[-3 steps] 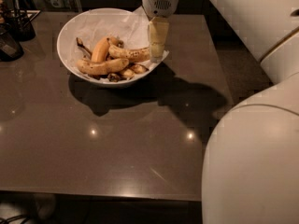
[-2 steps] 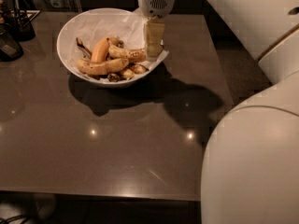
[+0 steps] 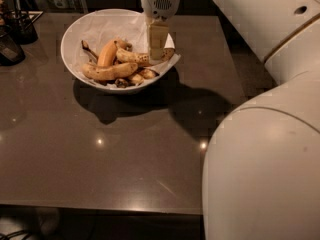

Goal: Pick banana from white bowl

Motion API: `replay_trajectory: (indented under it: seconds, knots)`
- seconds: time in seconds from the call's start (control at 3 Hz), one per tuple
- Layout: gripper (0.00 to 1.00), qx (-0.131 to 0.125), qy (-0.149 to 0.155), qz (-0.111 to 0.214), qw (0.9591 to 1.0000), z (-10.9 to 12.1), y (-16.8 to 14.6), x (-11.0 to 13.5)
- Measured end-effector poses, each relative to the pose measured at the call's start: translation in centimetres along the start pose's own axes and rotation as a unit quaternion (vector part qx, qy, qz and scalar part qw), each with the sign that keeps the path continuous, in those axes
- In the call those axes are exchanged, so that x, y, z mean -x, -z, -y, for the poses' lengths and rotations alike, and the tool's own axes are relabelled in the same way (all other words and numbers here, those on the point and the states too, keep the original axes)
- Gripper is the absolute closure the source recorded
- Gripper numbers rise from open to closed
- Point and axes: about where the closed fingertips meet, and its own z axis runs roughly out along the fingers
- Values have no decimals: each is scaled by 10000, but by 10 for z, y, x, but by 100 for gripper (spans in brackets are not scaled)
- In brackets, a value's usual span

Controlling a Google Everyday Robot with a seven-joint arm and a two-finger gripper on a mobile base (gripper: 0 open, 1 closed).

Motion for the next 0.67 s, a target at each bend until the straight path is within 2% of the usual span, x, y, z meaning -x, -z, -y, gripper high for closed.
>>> replay_trajectory:
  seconds: [0.33, 0.67]
  knots:
    - [32, 132, -3, 85, 9999, 4, -9, 3]
    - [31, 308, -19, 167, 9994, 6, -24, 7]
